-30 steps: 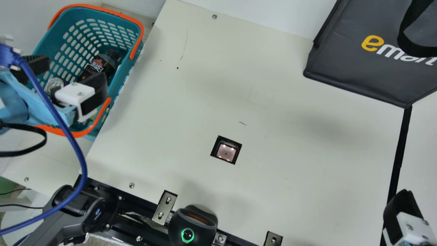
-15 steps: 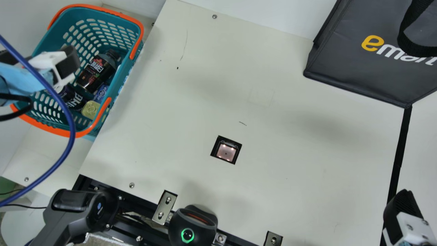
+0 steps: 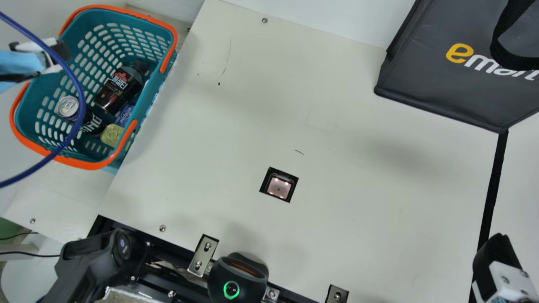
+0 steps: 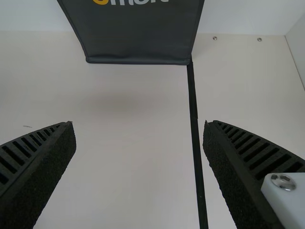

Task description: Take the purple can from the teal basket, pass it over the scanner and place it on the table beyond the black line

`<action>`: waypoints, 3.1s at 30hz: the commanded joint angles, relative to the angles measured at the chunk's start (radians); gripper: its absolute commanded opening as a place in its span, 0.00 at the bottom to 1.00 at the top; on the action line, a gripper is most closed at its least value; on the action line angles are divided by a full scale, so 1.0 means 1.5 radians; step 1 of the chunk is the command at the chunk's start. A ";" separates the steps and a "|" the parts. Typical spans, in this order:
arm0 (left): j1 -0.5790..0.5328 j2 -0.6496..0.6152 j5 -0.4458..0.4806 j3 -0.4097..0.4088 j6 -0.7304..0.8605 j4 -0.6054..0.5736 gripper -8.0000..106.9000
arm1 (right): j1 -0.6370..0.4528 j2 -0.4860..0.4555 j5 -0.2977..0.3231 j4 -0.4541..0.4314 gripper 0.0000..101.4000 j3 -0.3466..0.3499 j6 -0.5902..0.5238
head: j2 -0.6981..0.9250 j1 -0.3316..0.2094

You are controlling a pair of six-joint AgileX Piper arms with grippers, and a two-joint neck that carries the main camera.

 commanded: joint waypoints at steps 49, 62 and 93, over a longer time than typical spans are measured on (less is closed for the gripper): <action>-0.054 0.397 -0.146 0.010 0.150 0.016 0.85 | 0.000 0.000 0.000 0.000 0.94 0.000 0.000 | 0.002 -0.019; -0.070 0.427 -0.213 0.042 0.050 0.052 0.85 | 0.000 0.000 0.000 0.000 0.94 0.000 0.000 | 0.002 -0.019; -0.057 0.395 -0.183 0.078 -0.385 0.183 0.85 | 0.000 0.000 0.000 0.000 0.94 0.000 0.000 | 0.002 -0.019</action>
